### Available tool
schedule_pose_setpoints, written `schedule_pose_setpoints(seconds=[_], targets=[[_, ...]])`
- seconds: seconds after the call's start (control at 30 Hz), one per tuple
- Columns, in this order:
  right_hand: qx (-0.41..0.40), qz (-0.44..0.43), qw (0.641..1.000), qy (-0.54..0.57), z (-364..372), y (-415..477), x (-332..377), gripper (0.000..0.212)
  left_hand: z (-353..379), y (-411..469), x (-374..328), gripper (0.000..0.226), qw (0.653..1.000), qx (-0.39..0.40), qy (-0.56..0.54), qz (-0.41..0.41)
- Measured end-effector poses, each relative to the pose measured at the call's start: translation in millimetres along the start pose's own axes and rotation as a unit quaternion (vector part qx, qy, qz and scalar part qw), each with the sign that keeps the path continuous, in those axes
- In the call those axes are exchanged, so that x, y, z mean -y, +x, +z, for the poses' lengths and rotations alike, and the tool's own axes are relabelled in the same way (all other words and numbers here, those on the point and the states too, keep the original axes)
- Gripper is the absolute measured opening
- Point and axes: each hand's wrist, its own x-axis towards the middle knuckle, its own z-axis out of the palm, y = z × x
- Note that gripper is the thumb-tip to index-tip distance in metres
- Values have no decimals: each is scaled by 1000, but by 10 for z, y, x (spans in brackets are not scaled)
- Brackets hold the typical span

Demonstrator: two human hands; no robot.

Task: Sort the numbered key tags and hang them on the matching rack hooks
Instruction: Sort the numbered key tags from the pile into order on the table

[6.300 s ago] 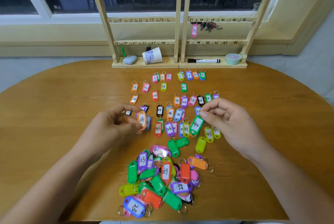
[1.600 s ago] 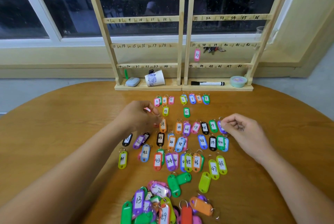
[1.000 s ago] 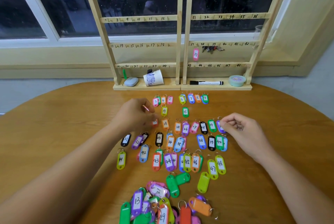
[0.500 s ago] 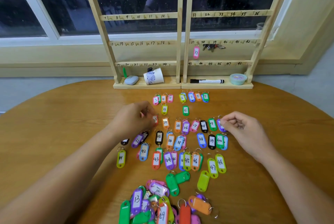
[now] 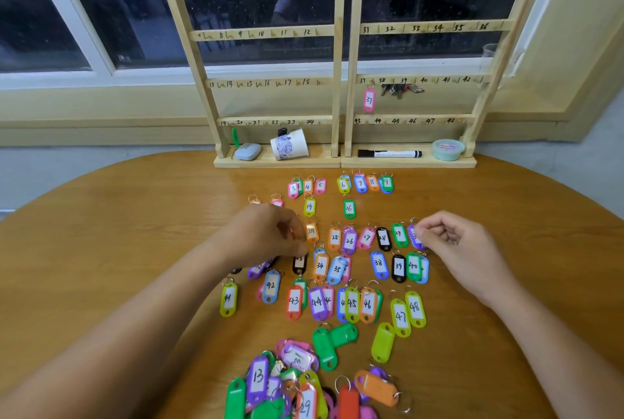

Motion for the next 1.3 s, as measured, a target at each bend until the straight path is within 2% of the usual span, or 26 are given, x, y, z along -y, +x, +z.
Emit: schedule_pose_setpoints(seconds=[0.17,0.3,0.5,0.63,0.73,0.93,1.1,1.3], targets=[[-4,0,1000,-4,-6,-2,-11,16,106,-17,45,20,1000,-2,10,3],[-5,-1,1000,1,-7,-24,43,14,84,-120,43,23,998,-48,-36,-4],[-5,-23,1000,-10,59,-271,265,19,-6,-660,137,8,988,-129,-90,13],[31,-44,998,-38,206,-722,534,17,86,-1114,252,5,987,-119,-105,5],[64,-64,991,-95,270,-1088,631,16,208,-1377,304,7,991,-84,-108,-1],[177,-63,965,-185,334,-1614,734,16,356,-1789,369,19,988,-39,-149,-9],[170,-57,964,-197,368,-1743,807,23,459,-1935,365,27,988,-22,-149,-31],[170,-64,961,-211,421,-1752,812,17,482,-1940,277,35,991,-19,-128,-35]])
